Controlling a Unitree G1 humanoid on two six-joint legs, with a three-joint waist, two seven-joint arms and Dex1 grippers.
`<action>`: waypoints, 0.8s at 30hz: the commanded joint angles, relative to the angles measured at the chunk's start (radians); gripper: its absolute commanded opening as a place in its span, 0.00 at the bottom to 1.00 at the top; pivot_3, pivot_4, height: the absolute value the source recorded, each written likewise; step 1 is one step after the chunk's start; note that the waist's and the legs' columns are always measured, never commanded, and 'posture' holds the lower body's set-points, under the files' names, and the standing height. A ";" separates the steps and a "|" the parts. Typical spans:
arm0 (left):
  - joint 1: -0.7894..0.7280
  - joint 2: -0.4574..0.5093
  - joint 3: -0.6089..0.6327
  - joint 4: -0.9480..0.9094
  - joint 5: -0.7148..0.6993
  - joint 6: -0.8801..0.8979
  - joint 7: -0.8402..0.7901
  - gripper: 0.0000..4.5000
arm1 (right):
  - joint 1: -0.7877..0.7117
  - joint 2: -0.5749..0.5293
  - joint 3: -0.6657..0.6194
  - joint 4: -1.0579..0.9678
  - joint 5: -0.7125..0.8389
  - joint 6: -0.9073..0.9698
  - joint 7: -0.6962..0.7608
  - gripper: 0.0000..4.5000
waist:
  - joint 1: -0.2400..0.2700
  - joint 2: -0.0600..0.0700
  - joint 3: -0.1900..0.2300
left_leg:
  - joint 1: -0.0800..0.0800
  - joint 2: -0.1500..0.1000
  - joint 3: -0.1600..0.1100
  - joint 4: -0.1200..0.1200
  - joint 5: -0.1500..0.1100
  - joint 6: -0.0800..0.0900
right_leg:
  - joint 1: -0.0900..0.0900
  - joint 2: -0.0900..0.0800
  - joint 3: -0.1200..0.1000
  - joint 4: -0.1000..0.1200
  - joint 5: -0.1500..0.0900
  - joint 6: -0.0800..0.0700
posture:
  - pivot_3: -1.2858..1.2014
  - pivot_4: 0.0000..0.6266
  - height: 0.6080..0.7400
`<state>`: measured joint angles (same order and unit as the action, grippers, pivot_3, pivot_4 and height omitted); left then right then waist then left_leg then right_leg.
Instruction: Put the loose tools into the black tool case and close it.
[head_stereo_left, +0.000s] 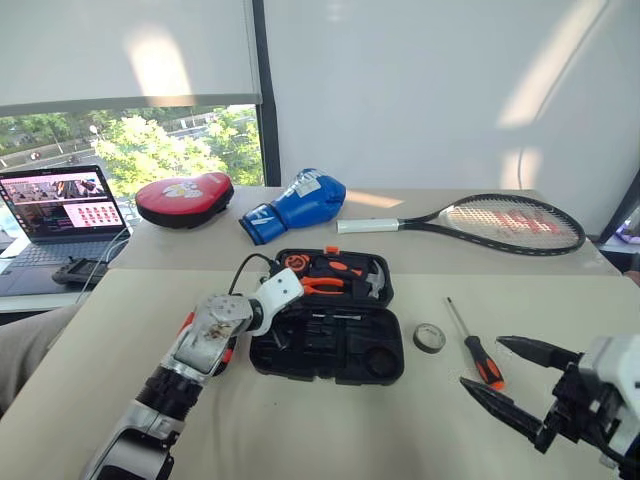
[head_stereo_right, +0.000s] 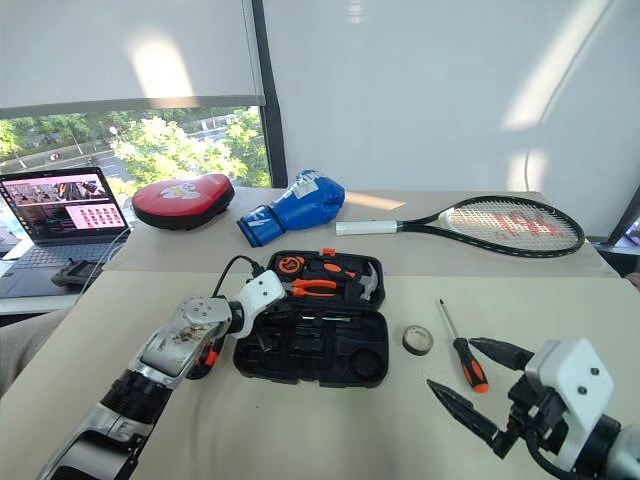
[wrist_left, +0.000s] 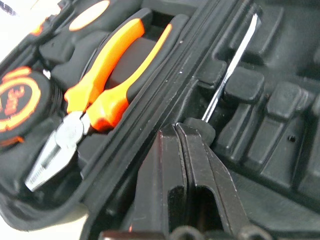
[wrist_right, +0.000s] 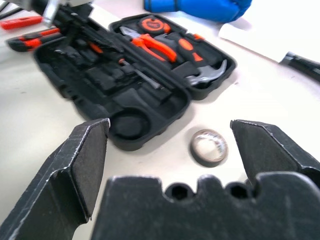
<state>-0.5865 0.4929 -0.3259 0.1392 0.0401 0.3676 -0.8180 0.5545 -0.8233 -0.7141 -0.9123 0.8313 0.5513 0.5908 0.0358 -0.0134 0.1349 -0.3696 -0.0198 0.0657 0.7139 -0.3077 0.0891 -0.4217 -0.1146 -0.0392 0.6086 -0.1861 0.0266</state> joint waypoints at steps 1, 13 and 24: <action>0.047 -0.008 0.076 0.034 -0.073 -0.059 -0.026 0.02 | -0.066 -0.028 0.041 0.016 -0.023 0.053 -0.063 1.00 | -0.003 0.000 0.000 | 0.000 0.000 0.000 0.000 0.000 0.000 | 0.000 0.000 0.000 0.000 0.000 0.000 | 0.52 0.24 1.00; 0.119 0.245 0.357 -0.525 -0.802 0.440 -0.406 0.57 | -0.577 -0.183 0.403 0.421 -0.061 0.652 -0.310 1.00 | -0.017 -0.005 0.008 | -0.018 -0.002 -0.002 0.001 0.008 -0.012 | -0.015 0.003 -0.002 0.000 0.002 -0.004 | 0.52 0.24 1.00; 0.150 0.275 0.404 -0.713 -0.915 0.538 -0.228 1.00 | -0.862 -0.153 0.644 0.683 -0.185 0.768 -0.273 0.74 | -0.019 -0.009 0.012 | -0.020 -0.005 -0.001 0.003 0.006 -0.006 | -0.015 0.006 -0.003 0.000 0.002 -0.001 | 0.52 0.24 1.00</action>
<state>-0.4432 0.7553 0.0379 -0.5367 -0.8393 0.8985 -1.0672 -0.2884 -0.9558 -0.0820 -0.2331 0.6825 1.3408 0.2990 0.0171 -0.0221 0.1465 -0.3895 -0.0246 0.0651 0.7168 -0.3018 0.0828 -0.4374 -0.1084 -0.0425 0.6087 -0.1845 0.0263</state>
